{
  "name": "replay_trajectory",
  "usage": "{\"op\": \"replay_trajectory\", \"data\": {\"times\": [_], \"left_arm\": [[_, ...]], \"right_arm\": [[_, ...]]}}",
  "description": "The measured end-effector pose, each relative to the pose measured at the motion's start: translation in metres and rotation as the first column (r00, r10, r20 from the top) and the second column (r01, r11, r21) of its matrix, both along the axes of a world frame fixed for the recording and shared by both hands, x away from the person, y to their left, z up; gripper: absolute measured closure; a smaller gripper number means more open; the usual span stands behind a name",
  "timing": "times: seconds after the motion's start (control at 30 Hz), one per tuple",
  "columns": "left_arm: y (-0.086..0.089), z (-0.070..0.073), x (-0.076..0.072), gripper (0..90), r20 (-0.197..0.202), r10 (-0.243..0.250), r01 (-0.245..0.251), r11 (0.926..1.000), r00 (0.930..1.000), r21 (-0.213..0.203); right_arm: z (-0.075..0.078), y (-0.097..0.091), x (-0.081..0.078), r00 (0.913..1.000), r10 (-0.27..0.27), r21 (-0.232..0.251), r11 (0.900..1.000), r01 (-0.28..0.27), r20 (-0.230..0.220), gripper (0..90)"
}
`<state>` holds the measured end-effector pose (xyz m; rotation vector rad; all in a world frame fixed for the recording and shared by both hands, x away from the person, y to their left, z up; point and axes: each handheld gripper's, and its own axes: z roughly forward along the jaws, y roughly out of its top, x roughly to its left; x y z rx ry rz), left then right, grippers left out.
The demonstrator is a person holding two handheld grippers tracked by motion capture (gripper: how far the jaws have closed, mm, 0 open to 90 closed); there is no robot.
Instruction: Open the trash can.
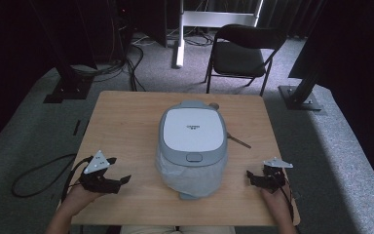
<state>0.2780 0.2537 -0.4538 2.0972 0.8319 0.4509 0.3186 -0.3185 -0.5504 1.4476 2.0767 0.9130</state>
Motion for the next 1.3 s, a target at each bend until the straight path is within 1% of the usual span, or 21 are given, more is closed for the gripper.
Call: {"op": "replay_trajectory", "data": {"times": [0.17, 0.2, 0.23, 0.33, 0.43, 0.5, 0.53, 0.63, 0.67, 0.7, 0.73, 0.8, 0.83, 1.03, 1.1, 1.13, 1.17, 1.2, 1.23, 1.27, 1.3], "left_arm": [[-0.008, 0.011, -0.003, 14.3, 0.022, -0.024, 0.024, 0.9996, 0.9995, -0.017], [-0.008, 0.011, -0.003, 14.3, 0.022, -0.024, 0.024, 0.9996, 0.9995, -0.017], [-0.011, 0.016, -0.004, 14.3, 0.026, -0.040, 0.041, 0.9987, 0.9989, -0.029], [-0.015, 0.020, -0.005, 15.7, 0.018, -0.061, 0.062, 0.9971, 0.9980, -0.043], [-0.020, 0.026, -0.006, 15.9, 0.021, -0.072, 0.073, 0.9966, 0.9972, -0.039], [-0.023, 0.031, -0.007, 19.1, 0.025, -0.078, 0.079, 0.9955, 0.9966, -0.052], [-0.024, 0.034, -0.008, 19.2, 0.030, -0.090, 0.092, 0.9938, 0.9955, -0.064], [-0.026, 0.042, -0.011, 23.7, 0.053, -0.102, 0.106, 0.9907, 0.9934, -0.085], [-0.027, 0.045, -0.011, 23.9, 0.059, -0.113, 0.118, 0.9890, 0.9919, -0.089], [-0.028, 0.047, -0.012, 27.1, 0.076, -0.115, 0.122, 0.9884, 0.9905, -0.091], [-0.029, 0.050, -0.013, 30.8, 0.088, -0.128, 0.137, 0.9857, 0.9879, -0.098], [-0.031, 0.054, -0.013, 32.1, 0.098, -0.144, 0.154, 0.9824, 0.9846, -0.105], [-0.033, 0.056, -0.014, 34.3, 0.105, -0.146, 0.157, 0.9824, 0.9836, -0.101], [-0.045, 0.070, -0.016, 35.4, 0.123, -0.180, 0.192, 0.9772, 0.9760, -0.091], [-0.048, 0.076, -0.019, 41.7, 0.155, -0.178, 0.196, 0.9750, 0.9718, -0.105], [-0.049, 0.078, -0.020, 44.6, 0.162, -0.183, 0.202, 0.9729, 0.9696, -0.112], [-0.050, 0.081, -0.022, 45.9, 0.183, -0.184, 0.208, 0.9705, 0.9659, -0.122], [-0.050, 0.084, -0.024, 50.2, 0.199, -0.181, 0.208, 0.9699, 0.9632, -0.126], [-0.052, 0.087, -0.025, 52.4, 0.206, -0.184, 0.214, 0.9676, 0.9610, -0.134], [-0.053, 0.091, -0.027, 54.7, 0.220, -0.190, 0.224, 0.9642, 0.9570, -0.142], [-0.055, 0.093, -0.029, 57.5, 0.226, -0.193, 0.228, 0.9634, 0.9548, -0.140]], "right_arm": [[0.000, 0.000, 0.000, 1.0000, 0.000, 0.000, 1.0000, 0.000, 0.000, 16.7], [0.000, 0.000, 0.000, 1.0000, 0.000, 0.000, 1.0000, 0.000, 0.000, 16.7], [0.000, 0.000, 0.000, 1.0000, 0.000, 0.000, 1.0000, 0.000, 0.000, 16.7], [0.000, 0.000, 0.000, 1.0000, 0.001, 0.000, 1.0000, -0.001, 0.001, 16.7], [0.000, 0.000, 0.000, 1.0000, 0.001, 0.000, 1.0000, -0.001, 0.001, 16.7], [0.000, 0.000, 0.000, 1.0000, 0.001, 0.000, 1.0000, -0.001, 0.001, 16.8], [0.000, 0.000, 0.000, 1.0000, 0.000, 0.000, 1.0000, 0.000, 0.001, 16.9], [0.000, 0.000, 0.000, 1.0000, 0.001, -0.001, 1.0000, -0.001, 0.001, 16.9], [0.000, 0.000, 0.000, 1.0000, 0.001, -0.001, 1.0000, -0.001, 0.002, 16.9], [0.000, 0.000, 0.000, 1.0000, 0.001, -0.001, 1.0000, -0.001, 0.001, 16.9], [0.000, 0.000, 0.000, 1.0000, 0.001, -0.001, 1.0000, -0.001, 0.002, 16.9], [0.000, 0.000, 0.000, 1.0000, 0.001, -0.001, 1.0000, -0.001, 0.001, 16.9], [0.000, 0.000, 0.000, 1.0000, 0.001, -0.001, 1.0000, -0.001, 0.001, 17.0], [0.000, 0.000, 0.000, 1.0000, 0.000, -0.001, 1.0000, 0.000, 0.001, 16.9], [0.000, 0.000, 0.000, 1.0000, 0.000, 0.000, 1.0000, 0.000, 0.001, 17.0], [0.000, 0.000, 0.000, 1.0000, -0.001, 0.000, 1.0000, 0.001, 0.001, 17.1], [0.000, 0.000, 0.000, 1.0000, -0.001, 0.000, 1.0000, 0.001, 0.001, 17.1], [0.000, 0.000, 0.000, 1.0000, -0.001, 0.000, 1.0000, 0.001, 0.001, 17.1], [0.000, 0.000, 0.000, 1.0000, -0.001, 0.000, 1.0000, 0.001, 0.002, 17.1], [0.000, 0.000, 0.000, 1.0000, -0.001, 0.000, 1.0000, 0.001, 0.002, 17.1], [0.000, 0.000, 0.000, 1.0000, -0.001, 0.000, 1.0000, 0.001, 0.001, 17.1]]}}
